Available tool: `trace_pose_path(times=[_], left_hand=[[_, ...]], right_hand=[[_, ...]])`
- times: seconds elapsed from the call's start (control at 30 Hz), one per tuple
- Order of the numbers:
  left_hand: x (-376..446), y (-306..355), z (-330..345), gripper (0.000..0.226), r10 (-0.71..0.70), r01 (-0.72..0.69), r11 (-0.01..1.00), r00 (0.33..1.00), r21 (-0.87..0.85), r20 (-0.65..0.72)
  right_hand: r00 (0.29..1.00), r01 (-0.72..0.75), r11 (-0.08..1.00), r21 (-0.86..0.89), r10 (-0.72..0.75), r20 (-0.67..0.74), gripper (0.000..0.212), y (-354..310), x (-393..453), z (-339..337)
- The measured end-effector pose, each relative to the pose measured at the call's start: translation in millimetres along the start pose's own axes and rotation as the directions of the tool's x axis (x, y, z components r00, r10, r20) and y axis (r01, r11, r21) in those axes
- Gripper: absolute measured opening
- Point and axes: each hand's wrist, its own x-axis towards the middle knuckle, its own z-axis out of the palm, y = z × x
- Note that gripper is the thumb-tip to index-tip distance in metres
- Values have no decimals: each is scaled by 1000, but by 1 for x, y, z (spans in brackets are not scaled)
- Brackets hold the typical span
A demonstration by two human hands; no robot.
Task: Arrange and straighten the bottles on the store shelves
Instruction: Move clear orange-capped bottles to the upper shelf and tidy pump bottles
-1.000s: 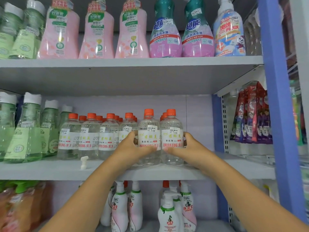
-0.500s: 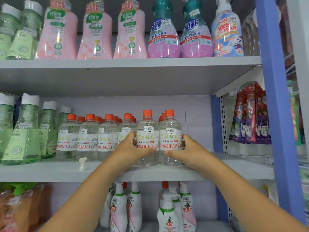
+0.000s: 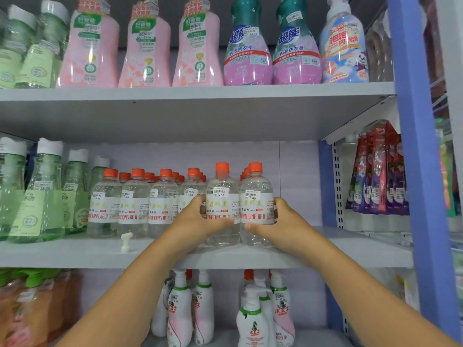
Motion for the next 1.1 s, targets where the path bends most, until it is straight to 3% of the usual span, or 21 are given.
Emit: trace_pose_path(times=[0.4,0.47,0.53,0.6,0.67,0.73,0.77,0.8,0.83,0.9,0.97,1.03,1.1], left_hand=[[3,-2,-1,77,7,-7,1000,1000,11,-2],[-1,4,0,86,14,-14,1000,1000,1,3],[-10,12,4,100,73,-67,996,993,66,-91],[-29,15,2,93,261,-220,957,936,186,-235],[-66,1,-8,67,486,-438,873,813,214,-320],[-112,-39,-24,43,565,-523,824,736,217,-374],[-136,-63,-32,35,543,-500,839,736,214,-405],[-157,-89,-39,29,482,-441,875,755,198,-445],[-173,-115,-44,26,380,-349,924,789,157,-484],[-189,-166,-51,27,118,-106,993,845,54,-521],[-188,-210,-59,28,-90,124,992,862,35,-499],[-177,-240,-67,37,-224,292,952,865,88,-450],[-157,-262,-71,65,-315,391,912,859,122,-403]], right_hand=[[1000,-5,1000,-4,5,25,59,6,7,0],[1000,8,1000,9,-8,12,57,3,6,0],[1000,14,1000,4,-14,8,60,-2,3,-2],[1000,14,999,-37,-14,-18,79,-8,-2,-3],[969,104,982,-155,-135,-209,94,-8,-13,0],[794,390,901,-191,-435,-425,67,-5,-42,11],[680,532,824,-195,-554,-480,49,-1,-62,22],[617,624,761,-179,-620,-485,37,5,-83,38],[616,672,729,-131,-648,-448,30,12,-104,59],[711,650,757,-70,-638,-296,20,30,-134,108],[854,502,862,-76,-508,-116,20,49,-142,160],[976,218,976,-3,-218,-11,28,71,-126,202],[992,-115,993,-7,115,56,36,88,-96,232]])
